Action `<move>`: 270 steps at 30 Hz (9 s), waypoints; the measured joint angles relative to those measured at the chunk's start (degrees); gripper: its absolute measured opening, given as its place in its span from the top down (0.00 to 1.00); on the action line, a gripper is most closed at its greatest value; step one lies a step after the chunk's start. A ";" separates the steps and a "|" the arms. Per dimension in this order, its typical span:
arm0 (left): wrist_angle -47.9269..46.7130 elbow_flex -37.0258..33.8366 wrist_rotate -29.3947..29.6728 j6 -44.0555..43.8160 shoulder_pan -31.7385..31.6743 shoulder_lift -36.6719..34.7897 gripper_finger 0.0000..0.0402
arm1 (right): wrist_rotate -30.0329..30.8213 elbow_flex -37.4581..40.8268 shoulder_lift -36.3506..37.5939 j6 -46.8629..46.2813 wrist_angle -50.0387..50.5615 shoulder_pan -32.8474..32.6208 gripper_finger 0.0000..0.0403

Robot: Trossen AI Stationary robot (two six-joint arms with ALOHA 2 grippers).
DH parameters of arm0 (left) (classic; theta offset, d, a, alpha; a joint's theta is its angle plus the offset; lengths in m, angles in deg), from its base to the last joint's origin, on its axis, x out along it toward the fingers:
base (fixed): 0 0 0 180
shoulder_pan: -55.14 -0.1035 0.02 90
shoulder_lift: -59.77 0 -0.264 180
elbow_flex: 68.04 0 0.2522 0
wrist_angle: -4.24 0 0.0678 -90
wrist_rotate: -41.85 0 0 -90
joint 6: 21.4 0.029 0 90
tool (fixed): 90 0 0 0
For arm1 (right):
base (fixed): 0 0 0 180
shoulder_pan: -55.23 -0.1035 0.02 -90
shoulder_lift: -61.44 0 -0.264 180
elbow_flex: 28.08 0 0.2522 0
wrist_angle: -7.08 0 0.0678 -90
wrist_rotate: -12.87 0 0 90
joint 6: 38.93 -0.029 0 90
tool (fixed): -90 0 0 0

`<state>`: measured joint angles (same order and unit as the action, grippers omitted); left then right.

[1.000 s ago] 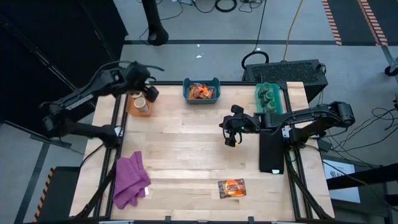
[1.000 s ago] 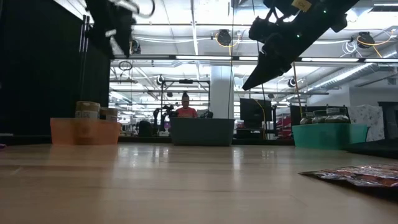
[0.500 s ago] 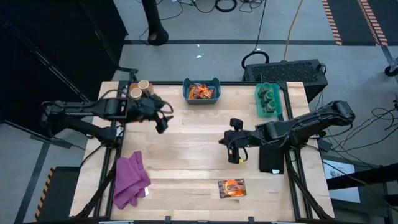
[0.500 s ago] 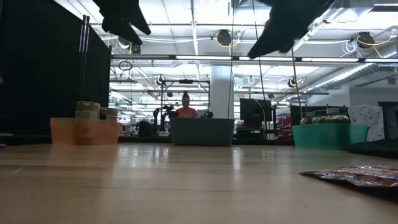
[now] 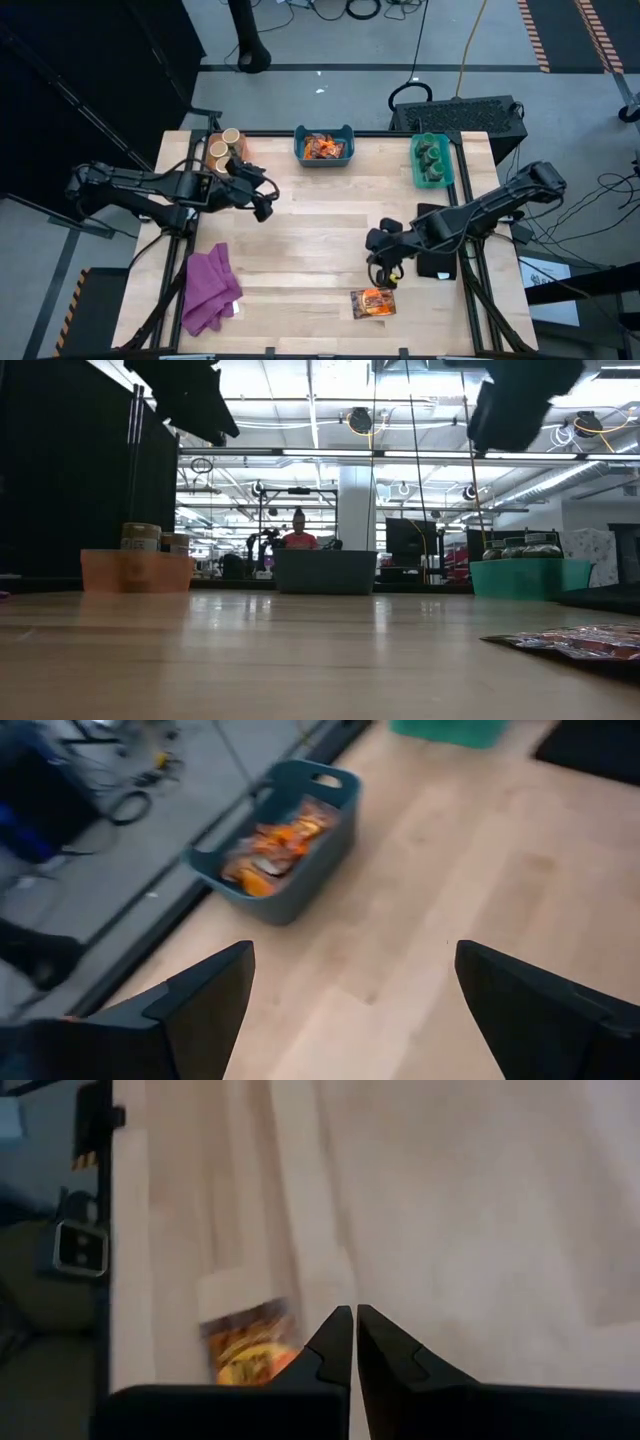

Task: Sort spices by type
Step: Put the orange seasoning into the dark blue bin

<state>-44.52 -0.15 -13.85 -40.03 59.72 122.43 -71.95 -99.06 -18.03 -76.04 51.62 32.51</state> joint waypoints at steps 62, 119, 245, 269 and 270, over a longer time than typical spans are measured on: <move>-1.53 -0.16 10.96 1.35 -0.11 0.00 0.13 | -9.95 -3.23 -25.46 -0.33 2.64 -7.37 0.63; -1.56 -0.14 10.98 2.49 -0.11 -0.02 0.13 | -9.60 -5.15 -17.59 9.61 2.46 -0.27 1.00; -1.54 -0.09 11.22 2.81 -0.13 0.00 0.13 | -12.44 -5.15 -20.73 4.41 5.89 -0.98 0.99; -1.55 -0.09 11.20 2.86 -0.11 0.00 0.13 | -4.20 -11.68 -14.70 32.68 9.27 24.58 0.99; -1.54 -0.09 11.20 2.86 -0.11 0.00 0.13 | -3.23 -13.10 -14.70 34.05 9.78 25.54 0.99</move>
<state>-46.06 -0.24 -2.65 -37.17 59.61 122.42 -75.18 -112.16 -32.73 -41.99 61.40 58.05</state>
